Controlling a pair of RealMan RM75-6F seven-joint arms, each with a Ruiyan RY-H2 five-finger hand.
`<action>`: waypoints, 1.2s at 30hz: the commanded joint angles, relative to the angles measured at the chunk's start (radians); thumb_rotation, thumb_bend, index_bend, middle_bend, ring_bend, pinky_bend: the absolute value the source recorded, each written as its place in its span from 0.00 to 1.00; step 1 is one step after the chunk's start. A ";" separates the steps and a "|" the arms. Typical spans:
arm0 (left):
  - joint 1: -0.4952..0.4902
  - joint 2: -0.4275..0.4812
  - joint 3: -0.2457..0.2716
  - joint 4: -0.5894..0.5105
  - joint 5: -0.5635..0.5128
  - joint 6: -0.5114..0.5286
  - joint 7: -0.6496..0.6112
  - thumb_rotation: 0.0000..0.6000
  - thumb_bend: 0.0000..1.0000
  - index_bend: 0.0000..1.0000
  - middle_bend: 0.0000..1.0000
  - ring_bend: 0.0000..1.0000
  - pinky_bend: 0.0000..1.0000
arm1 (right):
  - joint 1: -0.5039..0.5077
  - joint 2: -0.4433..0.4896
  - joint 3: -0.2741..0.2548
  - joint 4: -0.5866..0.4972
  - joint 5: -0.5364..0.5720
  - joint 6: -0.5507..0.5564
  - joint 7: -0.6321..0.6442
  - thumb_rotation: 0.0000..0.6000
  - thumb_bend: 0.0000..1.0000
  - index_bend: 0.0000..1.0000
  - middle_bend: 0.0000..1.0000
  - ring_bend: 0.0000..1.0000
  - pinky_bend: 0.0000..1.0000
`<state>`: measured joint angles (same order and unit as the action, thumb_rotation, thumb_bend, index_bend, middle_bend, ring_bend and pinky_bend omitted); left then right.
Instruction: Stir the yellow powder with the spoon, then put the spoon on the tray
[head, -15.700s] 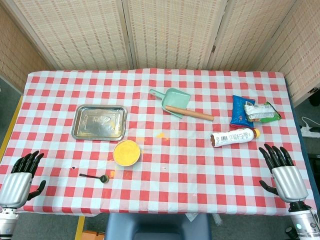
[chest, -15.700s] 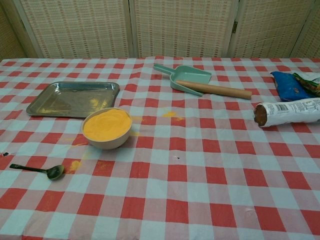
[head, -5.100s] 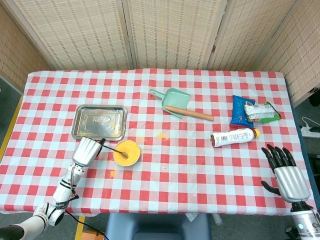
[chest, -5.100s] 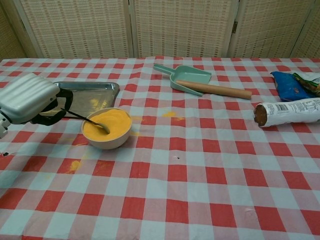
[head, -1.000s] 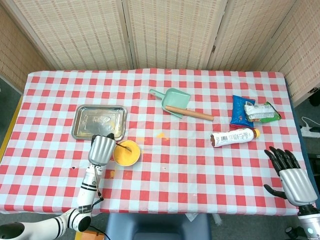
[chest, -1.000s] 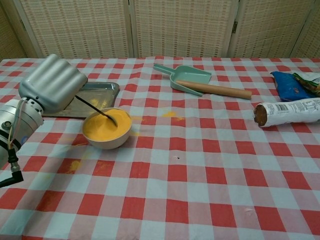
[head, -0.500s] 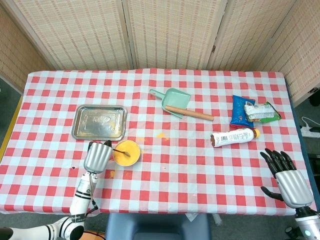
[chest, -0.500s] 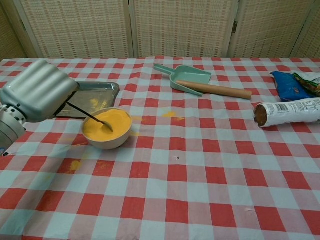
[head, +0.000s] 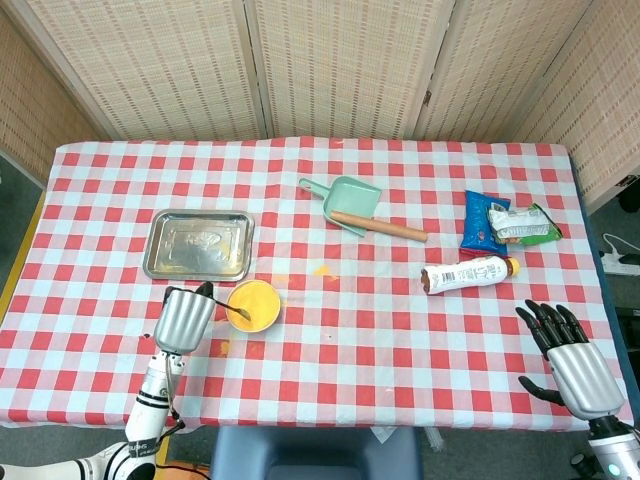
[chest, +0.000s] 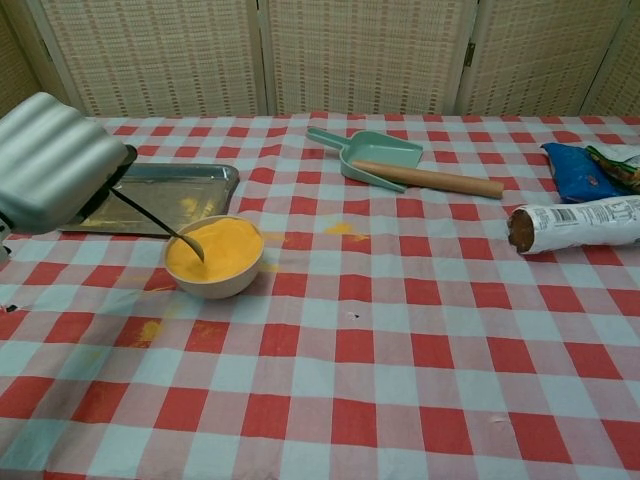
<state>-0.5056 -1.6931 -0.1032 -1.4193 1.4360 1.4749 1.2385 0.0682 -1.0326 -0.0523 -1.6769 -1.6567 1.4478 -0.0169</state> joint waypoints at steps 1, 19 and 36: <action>0.003 -0.003 0.006 0.009 0.002 -0.007 0.003 1.00 0.87 0.85 1.00 1.00 1.00 | 0.001 0.005 -0.004 -0.002 -0.007 -0.002 0.012 1.00 0.09 0.00 0.00 0.00 0.00; -0.054 -0.098 -0.046 0.178 -0.004 -0.085 -0.080 1.00 0.87 0.86 1.00 1.00 1.00 | 0.005 0.008 0.005 0.008 0.018 -0.012 0.023 1.00 0.09 0.00 0.00 0.00 0.00; -0.090 -0.118 -0.102 0.211 -0.023 -0.085 -0.130 1.00 0.87 0.86 1.00 1.00 1.00 | 0.007 0.004 0.019 0.011 0.050 -0.020 0.017 1.00 0.09 0.00 0.00 0.00 0.00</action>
<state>-0.5984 -1.8185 -0.2022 -1.1938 1.4100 1.3772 1.1133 0.0756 -1.0285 -0.0334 -1.6661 -1.6071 1.4279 0.0006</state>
